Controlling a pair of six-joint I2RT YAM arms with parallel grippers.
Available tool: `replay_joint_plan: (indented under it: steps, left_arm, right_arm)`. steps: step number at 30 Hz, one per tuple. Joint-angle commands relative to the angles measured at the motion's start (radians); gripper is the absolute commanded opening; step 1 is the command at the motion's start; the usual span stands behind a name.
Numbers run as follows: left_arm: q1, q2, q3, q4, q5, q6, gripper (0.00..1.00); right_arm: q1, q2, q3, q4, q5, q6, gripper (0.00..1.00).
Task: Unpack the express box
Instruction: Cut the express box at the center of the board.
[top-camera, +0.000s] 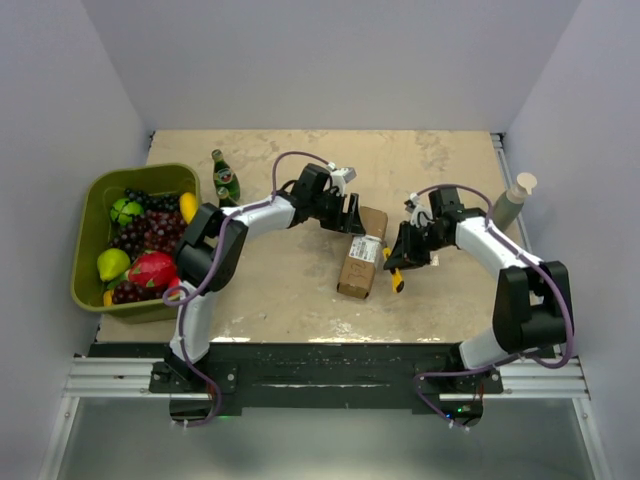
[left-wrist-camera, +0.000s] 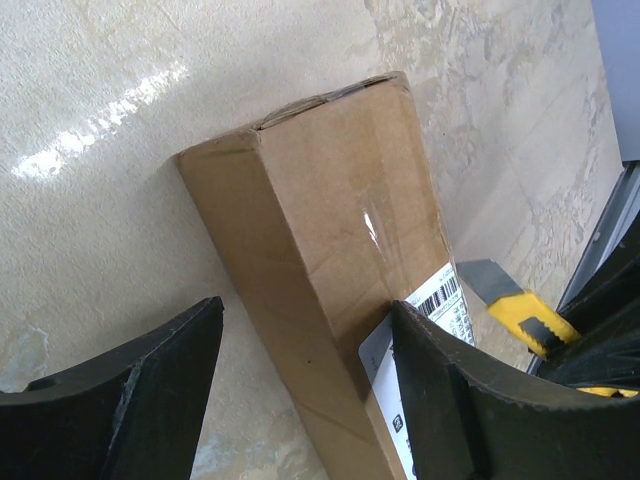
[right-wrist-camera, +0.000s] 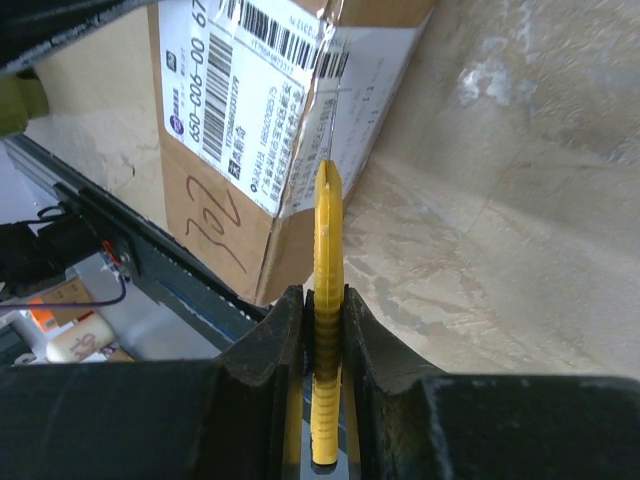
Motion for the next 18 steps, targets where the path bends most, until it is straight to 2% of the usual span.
replay_joint_plan:
  steps: [1,18]
  left_arm:
    - [-0.006,0.083,-0.007,-0.073,-0.119,0.042,0.72]
    - [0.004,0.106,0.003,-0.073,-0.132,0.055,0.72]
  right_arm:
    - [0.032,-0.043,-0.031,-0.026,-0.107,-0.001,0.00]
    - [0.087,-0.133,-0.156,-0.029,-0.197,0.056,0.00]
